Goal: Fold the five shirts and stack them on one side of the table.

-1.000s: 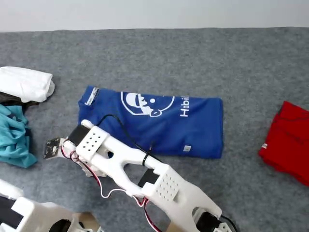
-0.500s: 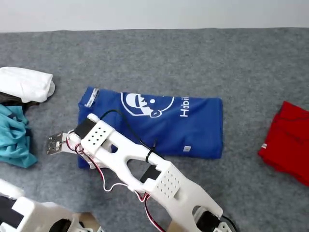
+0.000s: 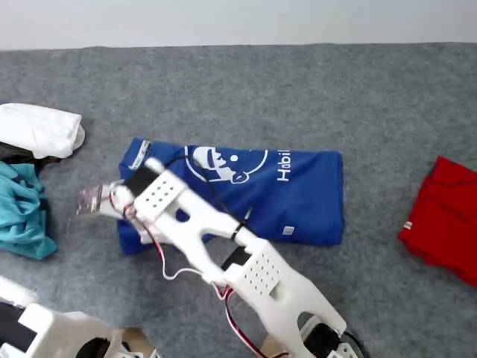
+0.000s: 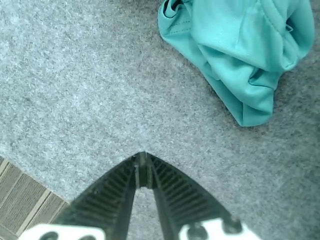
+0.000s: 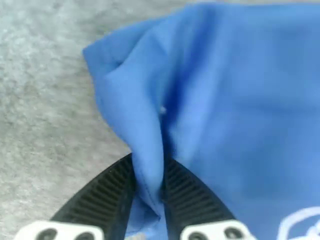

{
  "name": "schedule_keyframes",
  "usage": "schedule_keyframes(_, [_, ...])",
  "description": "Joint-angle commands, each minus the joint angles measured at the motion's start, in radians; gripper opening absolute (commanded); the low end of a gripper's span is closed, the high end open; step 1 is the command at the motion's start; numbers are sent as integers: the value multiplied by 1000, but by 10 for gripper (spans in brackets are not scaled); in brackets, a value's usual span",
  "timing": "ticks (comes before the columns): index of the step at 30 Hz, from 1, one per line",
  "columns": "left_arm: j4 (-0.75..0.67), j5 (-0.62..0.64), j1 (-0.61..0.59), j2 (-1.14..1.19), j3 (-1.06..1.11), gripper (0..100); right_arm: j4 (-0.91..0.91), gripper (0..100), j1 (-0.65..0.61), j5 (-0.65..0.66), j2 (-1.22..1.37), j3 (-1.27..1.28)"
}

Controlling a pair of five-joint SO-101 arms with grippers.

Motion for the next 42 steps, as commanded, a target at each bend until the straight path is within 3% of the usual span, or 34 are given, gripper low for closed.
schedule_keyframes(1, [12, -5, 5, -54, -2, 2, 13, 11, 59, 9, -16, -106])
schedule_keyframes(15, [11, -3, 9, -52, -1, 2, -96, 22, 219, 6, 15, -187])
schedule_keyframes(22, [11, -3, 9, -52, -1, 2, -74, 240, 228, 3, 50, -187])
schedule_keyframes(34, [11, -3, 9, -52, -1, 2, -119, 243, 375, 8, 51, -295])
schedule_keyframes(42, [-31, -3, 15, -55, 77, 2, -27, 241, 302, 5, 45, -431])
